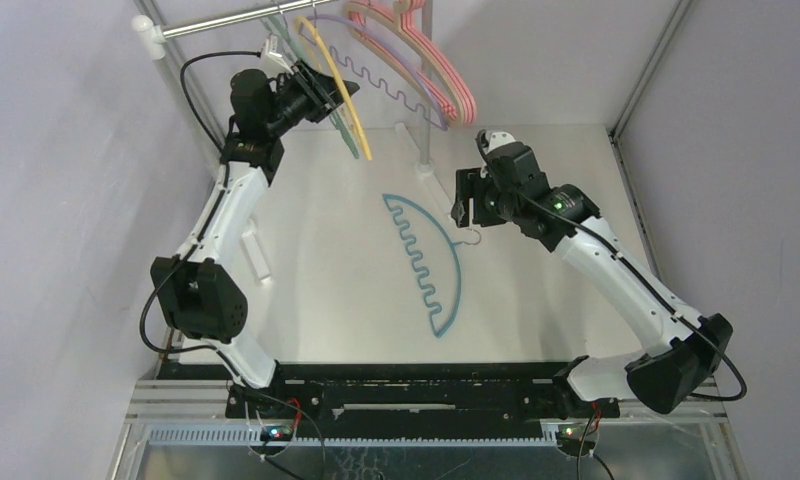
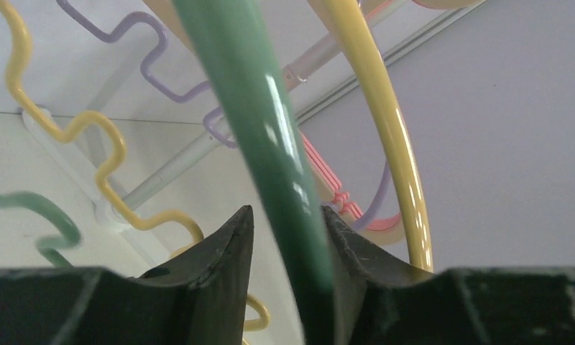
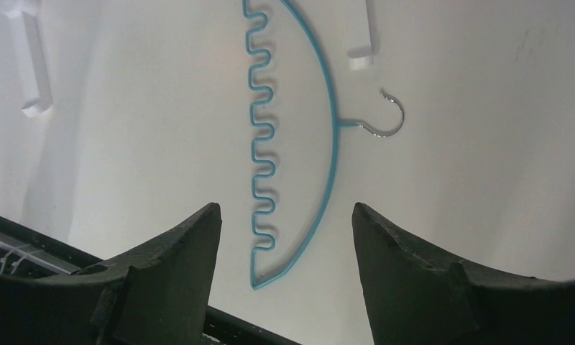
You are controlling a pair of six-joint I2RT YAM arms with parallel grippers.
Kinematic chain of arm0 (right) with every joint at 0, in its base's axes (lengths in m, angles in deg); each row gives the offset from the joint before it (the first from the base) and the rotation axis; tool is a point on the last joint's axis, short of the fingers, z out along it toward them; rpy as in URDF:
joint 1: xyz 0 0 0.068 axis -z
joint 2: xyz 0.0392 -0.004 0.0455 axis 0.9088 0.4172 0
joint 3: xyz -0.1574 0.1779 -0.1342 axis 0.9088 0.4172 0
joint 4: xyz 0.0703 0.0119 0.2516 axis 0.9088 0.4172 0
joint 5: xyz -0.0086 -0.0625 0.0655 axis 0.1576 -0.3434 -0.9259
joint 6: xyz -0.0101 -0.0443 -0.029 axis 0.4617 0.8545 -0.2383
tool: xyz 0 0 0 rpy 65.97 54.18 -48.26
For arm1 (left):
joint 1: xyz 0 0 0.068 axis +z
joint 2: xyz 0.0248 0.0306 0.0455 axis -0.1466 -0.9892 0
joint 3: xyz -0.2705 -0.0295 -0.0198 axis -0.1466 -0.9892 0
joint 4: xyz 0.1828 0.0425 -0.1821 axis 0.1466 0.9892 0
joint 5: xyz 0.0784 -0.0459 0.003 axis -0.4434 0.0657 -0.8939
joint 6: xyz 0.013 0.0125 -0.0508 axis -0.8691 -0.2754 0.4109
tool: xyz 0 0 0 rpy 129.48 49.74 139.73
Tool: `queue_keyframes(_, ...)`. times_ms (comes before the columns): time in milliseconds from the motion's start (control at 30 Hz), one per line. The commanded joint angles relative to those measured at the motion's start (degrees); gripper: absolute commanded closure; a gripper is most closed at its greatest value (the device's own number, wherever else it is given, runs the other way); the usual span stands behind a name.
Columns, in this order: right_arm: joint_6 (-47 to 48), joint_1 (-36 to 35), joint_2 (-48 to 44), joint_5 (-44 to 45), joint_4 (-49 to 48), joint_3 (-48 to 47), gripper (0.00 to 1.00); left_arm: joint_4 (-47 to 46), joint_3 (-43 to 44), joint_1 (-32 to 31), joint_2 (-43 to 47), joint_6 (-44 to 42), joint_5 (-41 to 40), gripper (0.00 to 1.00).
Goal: Organize the hangers
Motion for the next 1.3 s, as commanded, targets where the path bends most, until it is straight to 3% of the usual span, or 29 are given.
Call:
queue_keyframes(0,1.19,1.29,2.38,-1.45,-0.45,1.33,0.25,0.28,1.23,0.25,2.87,-1.84,2.84,0.53)
queue_keyframes(67,1.34,1.72,4.17,-2.19,-0.31,1.52,0.25,0.96,0.16,0.29,4.89,-2.95,2.94,0.46)
queue_keyframes(133,1.30,1.83,5.92,-3.02,-0.46,2.05,0.25,2.03,-0.98,0.29,7.34,-4.31,2.96,0.27)
queue_keyframes(267,1.18,1.83,8.83,-4.99,-3.25,5.24,0.25,6.49,-3.03,0.39,12.36,-8.15,2.95,0.01)
queue_keyframes(733,2.14,3.38,22.57,-7.35,-9.27,7.95,0.32,9.14,-10.95,0.89,19.96,-12.25,3.43,0.01)
queue_keyframes(1267,1.68,4.28,18.00,-7.56,-9.06,11.50,0.33,1.13,-6.37,1.11,13.38,-7.04,3.83,0.01)
